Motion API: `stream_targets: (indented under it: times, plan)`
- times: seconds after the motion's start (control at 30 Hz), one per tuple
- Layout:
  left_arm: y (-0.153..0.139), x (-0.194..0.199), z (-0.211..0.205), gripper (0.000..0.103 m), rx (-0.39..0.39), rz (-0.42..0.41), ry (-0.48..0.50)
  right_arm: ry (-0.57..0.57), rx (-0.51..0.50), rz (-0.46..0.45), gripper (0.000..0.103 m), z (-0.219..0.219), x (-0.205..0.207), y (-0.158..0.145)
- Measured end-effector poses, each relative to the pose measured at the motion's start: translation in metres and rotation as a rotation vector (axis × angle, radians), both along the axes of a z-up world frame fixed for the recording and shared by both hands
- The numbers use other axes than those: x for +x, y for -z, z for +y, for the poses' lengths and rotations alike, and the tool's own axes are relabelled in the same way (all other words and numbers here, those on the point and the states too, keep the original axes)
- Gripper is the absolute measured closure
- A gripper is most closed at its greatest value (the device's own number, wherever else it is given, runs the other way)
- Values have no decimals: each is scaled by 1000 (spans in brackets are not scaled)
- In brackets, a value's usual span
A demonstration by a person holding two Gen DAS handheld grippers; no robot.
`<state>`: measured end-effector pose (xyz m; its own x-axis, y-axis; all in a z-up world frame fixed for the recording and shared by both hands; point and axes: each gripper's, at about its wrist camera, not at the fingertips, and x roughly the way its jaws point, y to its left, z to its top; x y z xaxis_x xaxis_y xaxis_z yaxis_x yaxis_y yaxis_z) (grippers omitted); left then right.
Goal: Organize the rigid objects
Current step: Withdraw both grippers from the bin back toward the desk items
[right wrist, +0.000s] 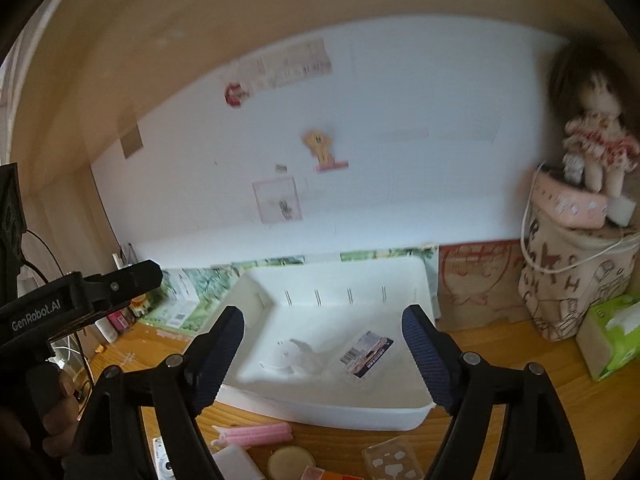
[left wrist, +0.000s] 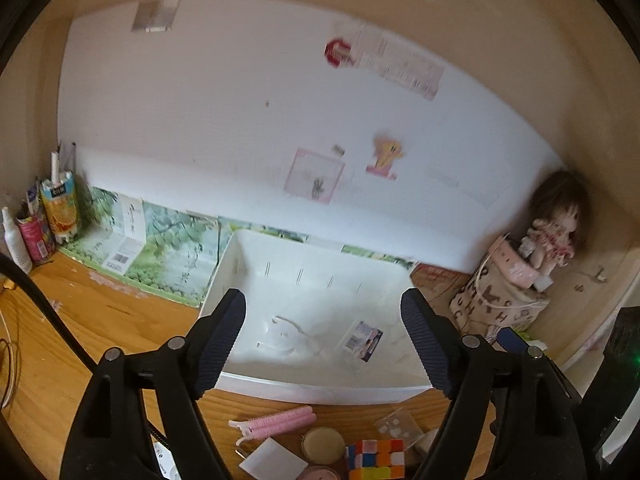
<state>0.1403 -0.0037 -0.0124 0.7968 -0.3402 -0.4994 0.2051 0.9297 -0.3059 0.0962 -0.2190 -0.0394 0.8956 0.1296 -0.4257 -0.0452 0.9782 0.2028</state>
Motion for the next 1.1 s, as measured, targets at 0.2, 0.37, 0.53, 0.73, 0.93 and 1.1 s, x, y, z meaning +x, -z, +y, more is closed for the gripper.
stream_targets:
  times: [0.2, 0.37, 0.53, 0.73, 0.93, 1.1]
  plan:
    - [-20, -30, 5, 19, -7, -35, -17, 9, -20, -56, 20, 0, -36, -16]
    - [-30, -52, 4, 19, -1, -48, -21, 17, -31, -86, 20, 1, -64, -26]
    - [-31, -73, 3, 19, -6, -48, -3, 38, -42, -94, 20, 0, -93, -28]
    - [-23, -91, 1, 19, -6, -17, 18, 71, -53, -76, 20, -3, -120, -23]
    - [-13, -106, 1, 19, 2, 29, 18, 90, -59, -43, 20, -4, -140, -14]
    - [-6, -115, 0, 19, 19, 76, 26, 97, -61, -11, 20, -3, -152, -5]
